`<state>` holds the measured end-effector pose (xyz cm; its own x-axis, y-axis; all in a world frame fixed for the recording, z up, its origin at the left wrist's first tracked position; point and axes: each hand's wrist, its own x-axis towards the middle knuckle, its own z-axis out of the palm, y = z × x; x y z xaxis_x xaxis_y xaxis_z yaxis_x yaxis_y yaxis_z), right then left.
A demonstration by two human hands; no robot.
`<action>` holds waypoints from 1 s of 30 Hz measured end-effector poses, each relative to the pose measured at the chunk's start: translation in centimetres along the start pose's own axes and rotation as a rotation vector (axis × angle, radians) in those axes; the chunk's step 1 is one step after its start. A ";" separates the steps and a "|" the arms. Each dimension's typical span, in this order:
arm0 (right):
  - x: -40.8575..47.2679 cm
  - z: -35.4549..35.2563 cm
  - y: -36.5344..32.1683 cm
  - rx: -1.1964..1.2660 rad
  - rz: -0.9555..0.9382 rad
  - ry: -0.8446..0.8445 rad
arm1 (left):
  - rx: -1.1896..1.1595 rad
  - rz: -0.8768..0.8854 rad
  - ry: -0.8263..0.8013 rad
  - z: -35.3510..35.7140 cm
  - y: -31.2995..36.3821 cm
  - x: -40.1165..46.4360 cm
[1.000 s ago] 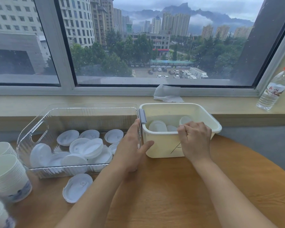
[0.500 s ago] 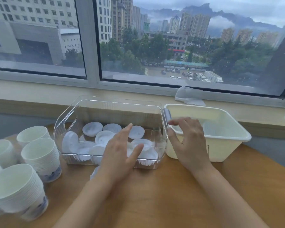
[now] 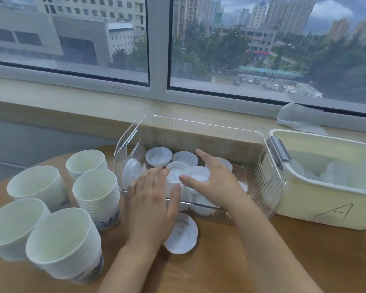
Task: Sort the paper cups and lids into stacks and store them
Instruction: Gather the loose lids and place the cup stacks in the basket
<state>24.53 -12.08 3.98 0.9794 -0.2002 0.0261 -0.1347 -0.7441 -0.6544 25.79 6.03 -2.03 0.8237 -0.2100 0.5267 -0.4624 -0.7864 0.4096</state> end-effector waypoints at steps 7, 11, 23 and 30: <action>1.2 0.5 1.4 0.112 0.026 -0.124 | 0.016 0.001 0.074 0.3 0.1 -0.2; 1.1 0.3 1.9 0.144 -0.032 -0.203 | -0.031 -0.018 0.079 0.2 0.2 -0.2; 0.1 -0.1 1.1 0.068 -0.065 -0.154 | -0.083 -0.007 0.116 0.3 0.0 -0.2; 0.3 0.3 0.8 -0.107 -0.044 -0.108 | -0.176 0.007 0.113 0.1 -0.1 -0.2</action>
<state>24.72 -12.56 3.23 0.9944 -0.1003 -0.0319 -0.1005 -0.8153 -0.5703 25.65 6.08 -2.24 0.7828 -0.1409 0.6061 -0.5265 -0.6692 0.5245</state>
